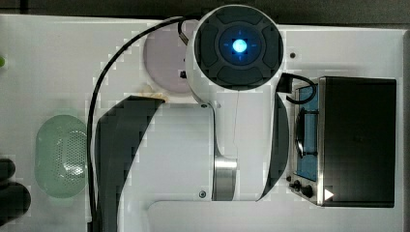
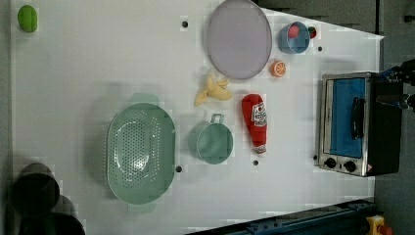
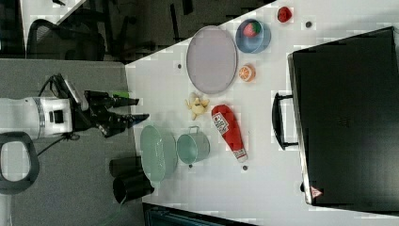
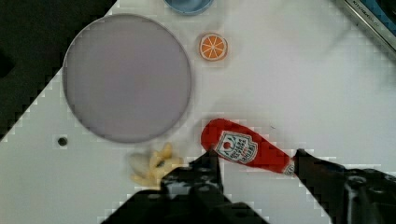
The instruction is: Pick Ketchup from the table and place it in strainer.
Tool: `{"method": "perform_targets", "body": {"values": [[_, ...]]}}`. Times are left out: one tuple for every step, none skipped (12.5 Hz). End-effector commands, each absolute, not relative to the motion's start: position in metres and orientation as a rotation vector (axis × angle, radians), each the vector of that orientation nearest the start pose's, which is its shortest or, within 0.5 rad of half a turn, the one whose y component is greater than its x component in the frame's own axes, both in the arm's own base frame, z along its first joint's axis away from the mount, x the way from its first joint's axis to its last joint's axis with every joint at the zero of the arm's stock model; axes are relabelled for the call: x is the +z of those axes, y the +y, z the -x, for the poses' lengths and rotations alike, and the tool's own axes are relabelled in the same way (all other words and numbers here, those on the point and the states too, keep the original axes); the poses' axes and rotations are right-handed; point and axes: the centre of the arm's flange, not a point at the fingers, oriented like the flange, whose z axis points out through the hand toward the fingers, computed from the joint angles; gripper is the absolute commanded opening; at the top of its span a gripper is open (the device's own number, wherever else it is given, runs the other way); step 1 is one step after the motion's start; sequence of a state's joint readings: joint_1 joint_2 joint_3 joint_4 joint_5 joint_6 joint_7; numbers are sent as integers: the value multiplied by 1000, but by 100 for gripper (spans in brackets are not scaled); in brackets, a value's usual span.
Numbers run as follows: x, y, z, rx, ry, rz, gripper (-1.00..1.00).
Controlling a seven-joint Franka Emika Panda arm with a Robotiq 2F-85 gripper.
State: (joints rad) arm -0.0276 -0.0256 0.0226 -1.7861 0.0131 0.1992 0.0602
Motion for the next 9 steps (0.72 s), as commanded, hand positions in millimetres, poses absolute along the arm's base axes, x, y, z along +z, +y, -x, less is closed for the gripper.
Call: {"method": "perform_targets", "body": {"values": [[604,-16,-473,30,1314,2856,59],[599,-14,-474,43,1304,2865,81],[591,-11,-476,68,1275,2884,100],[579,-7,-479,105,1235,2910,100],[563,-3,-482,153,1189,2938,100],[546,2,-485,206,1135,2968,100],[526,7,-488,256,1079,2993,100],[506,11,-494,280,1021,3013,100],[487,15,-501,287,945,3033,100]]}}
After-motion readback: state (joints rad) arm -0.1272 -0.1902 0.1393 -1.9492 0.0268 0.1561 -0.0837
